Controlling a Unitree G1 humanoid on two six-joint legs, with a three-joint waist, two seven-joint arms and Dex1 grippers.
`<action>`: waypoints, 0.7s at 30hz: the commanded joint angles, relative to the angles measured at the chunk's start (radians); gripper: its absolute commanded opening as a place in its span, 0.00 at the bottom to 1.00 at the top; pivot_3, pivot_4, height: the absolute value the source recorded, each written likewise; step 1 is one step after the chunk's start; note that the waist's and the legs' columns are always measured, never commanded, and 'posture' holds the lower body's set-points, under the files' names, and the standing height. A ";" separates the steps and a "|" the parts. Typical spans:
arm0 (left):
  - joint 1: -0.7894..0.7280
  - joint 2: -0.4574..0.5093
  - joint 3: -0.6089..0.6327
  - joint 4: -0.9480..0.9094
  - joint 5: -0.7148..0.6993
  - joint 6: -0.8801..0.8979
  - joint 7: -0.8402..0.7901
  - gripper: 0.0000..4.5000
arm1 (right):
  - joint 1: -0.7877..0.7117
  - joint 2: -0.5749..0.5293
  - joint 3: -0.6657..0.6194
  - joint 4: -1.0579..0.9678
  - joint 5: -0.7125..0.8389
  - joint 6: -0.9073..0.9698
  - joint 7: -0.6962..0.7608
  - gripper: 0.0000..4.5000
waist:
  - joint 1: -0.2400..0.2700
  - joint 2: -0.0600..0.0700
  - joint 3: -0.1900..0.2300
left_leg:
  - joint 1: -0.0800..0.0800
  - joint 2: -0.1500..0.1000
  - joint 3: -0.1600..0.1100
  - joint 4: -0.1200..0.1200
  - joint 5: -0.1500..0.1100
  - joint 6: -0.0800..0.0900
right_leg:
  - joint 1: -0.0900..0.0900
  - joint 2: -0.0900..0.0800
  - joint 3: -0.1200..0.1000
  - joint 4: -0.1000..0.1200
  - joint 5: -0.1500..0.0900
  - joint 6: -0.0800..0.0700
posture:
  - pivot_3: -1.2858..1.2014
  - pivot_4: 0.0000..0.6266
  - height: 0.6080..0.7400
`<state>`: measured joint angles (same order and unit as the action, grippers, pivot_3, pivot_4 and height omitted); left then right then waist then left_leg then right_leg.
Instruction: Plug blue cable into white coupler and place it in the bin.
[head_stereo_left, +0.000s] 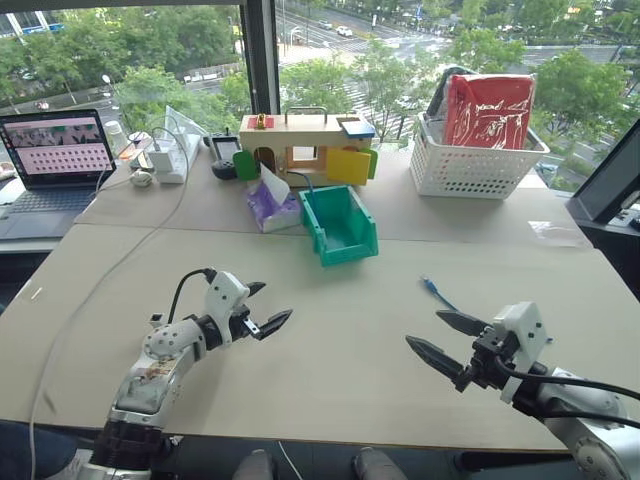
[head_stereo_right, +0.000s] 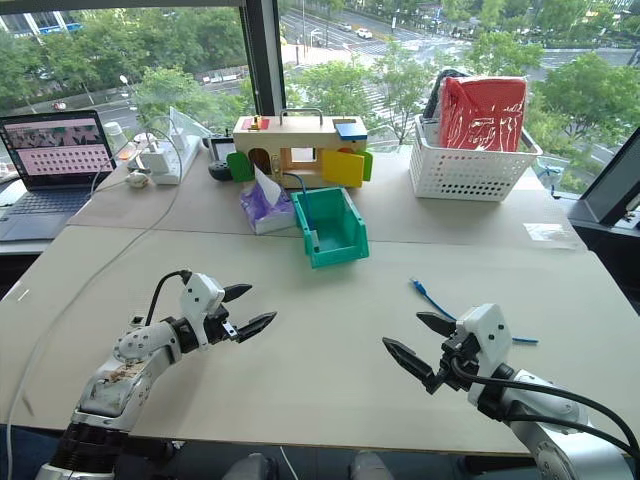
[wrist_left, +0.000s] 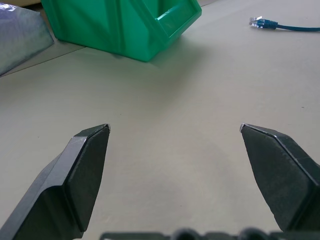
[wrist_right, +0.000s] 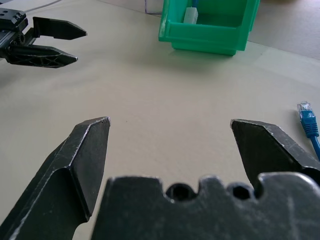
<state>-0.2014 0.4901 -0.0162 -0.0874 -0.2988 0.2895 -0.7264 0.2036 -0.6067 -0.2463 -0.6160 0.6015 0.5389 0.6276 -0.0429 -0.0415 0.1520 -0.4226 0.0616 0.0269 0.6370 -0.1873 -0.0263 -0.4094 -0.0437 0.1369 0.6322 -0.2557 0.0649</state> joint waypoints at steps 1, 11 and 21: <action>-0.085 0.030 0.016 -0.063 -0.108 0.090 -0.081 1.00 | -0.114 -0.013 -0.007 0.161 -0.063 -0.047 -0.023 0.99 | 0.000 0.000 0.000 | 0.000 0.000 0.000 0.000 0.000 0.000 | 0.000 0.000 0.000 0.000 0.000 0.000 | 0.52 0.24 1.00; -0.287 0.217 -0.030 -0.198 -0.283 0.326 -0.358 1.00 | -0.711 -0.026 0.168 1.055 -0.334 -0.242 0.071 0.99 | -0.014 0.001 0.005 | 0.000 0.001 0.000 0.003 0.002 0.002 | 0.002 0.001 -0.001 0.000 0.006 -0.005 | 0.52 0.24 1.00; -0.249 0.243 0.003 -0.286 -0.301 0.368 -0.320 1.00 | -0.803 0.002 0.265 1.177 -0.407 -0.203 0.198 0.84 | -0.016 0.001 0.005 | -0.003 0.000 -0.005 0.002 -0.001 0.006 | 0.002 0.000 -0.007 -0.001 0.005 -0.007 | 0.52 0.24 1.00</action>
<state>-0.4522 0.7182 -0.0456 -0.3307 -0.5831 0.6580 -1.0567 -0.6075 -0.6009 -0.0067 0.5882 0.2036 0.2989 0.7822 -0.0590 -0.0403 0.1574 -0.4250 0.0621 0.0214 0.6391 -0.1881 -0.0202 -0.4071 -0.0434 0.1299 0.6316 -0.2506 0.0577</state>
